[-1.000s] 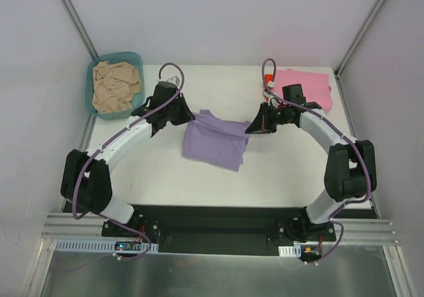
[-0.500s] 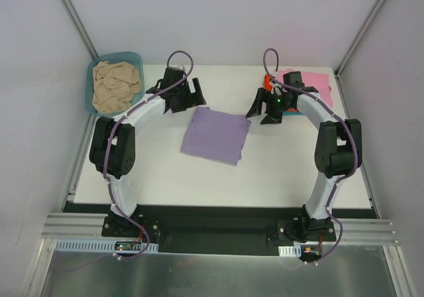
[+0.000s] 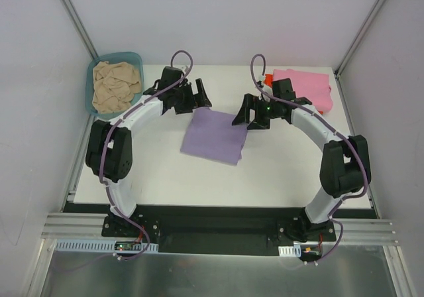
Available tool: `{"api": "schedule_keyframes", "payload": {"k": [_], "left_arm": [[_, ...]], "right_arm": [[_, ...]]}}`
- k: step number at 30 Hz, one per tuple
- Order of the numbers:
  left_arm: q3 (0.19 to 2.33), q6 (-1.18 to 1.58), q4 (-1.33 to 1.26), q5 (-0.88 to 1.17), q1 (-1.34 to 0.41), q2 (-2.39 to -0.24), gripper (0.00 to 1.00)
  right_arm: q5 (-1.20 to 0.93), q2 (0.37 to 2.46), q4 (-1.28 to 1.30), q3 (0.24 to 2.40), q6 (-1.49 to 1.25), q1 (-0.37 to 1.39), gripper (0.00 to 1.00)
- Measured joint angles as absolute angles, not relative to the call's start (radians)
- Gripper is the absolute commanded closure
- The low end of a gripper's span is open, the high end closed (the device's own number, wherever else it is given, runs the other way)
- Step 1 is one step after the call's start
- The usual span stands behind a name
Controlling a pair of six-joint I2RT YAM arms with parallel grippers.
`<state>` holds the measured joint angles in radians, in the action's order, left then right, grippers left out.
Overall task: Fold and stack the t-shirts
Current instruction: Fold the long partially folded tshirt into a neat square
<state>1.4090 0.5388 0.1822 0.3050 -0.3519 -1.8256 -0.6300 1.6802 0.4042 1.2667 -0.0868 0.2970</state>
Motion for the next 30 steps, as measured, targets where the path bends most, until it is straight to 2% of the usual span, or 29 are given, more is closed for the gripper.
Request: {"api": "schedule_keyframes", "payload": {"k": [7,15,20,30], "left_arm": [[1.508,0.552,0.156,0.371,-0.355,-1.971,0.01],[1.550,0.581,0.144,0.387,-0.354,-2.139,0.01],[1.510,0.600,0.097,0.386,-0.356,-2.123,0.01],[1.195,0.614,0.098,0.266,-0.482,-1.871,0.01]], "right_arm": [[-0.643,1.819,0.291,1.339,-0.173,0.314,0.03],[-0.585,2.046,0.300,1.500,-0.196,0.314,0.03],[-0.551,2.101,0.334,1.513,-0.196,0.314,0.03],[-0.431,2.028,0.487,1.514,-0.051,0.336,0.03]]}}
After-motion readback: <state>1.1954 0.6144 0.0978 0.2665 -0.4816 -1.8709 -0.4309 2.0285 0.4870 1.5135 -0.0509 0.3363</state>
